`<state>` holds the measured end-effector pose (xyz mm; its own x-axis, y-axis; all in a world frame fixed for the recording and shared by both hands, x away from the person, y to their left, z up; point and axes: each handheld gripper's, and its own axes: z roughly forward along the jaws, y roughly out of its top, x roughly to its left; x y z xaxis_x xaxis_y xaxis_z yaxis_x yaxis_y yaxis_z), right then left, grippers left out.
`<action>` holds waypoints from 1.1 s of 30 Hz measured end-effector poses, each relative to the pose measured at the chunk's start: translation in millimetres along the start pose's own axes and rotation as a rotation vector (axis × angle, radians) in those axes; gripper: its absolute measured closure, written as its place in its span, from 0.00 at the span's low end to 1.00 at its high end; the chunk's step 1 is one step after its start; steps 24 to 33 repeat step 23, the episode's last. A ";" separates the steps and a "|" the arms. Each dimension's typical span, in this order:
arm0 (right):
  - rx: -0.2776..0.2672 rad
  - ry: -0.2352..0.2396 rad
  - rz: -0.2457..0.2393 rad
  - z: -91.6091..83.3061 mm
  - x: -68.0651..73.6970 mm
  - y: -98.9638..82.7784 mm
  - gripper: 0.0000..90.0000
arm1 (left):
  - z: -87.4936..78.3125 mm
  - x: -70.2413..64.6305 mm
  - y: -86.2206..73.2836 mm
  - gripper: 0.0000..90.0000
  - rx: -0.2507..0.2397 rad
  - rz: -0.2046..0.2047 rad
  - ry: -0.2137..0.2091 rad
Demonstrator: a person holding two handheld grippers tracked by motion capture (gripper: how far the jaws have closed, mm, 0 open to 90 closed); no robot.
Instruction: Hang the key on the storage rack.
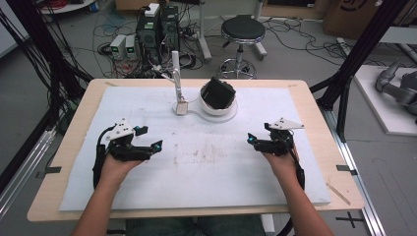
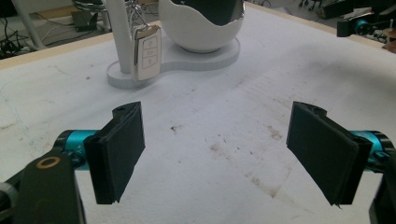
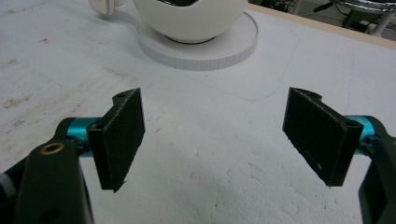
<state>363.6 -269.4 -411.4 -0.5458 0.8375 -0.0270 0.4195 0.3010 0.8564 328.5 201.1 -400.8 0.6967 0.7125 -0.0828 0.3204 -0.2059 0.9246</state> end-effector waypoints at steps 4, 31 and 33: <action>-0.001 -0.004 0.006 -0.5 -2.2 -1.3 0.24 | 1.1 -0.2 0.2 0.21 -0.002 -0.001 -0.006; 0.005 -0.006 0.001 0.0 -2.2 -1.6 0.24 | -0.9 0.9 0.7 0.21 -0.006 -0.007 -0.006; 0.005 -0.006 0.001 0.0 -2.2 -1.6 0.24 | -0.9 0.9 0.7 0.21 -0.006 -0.007 -0.006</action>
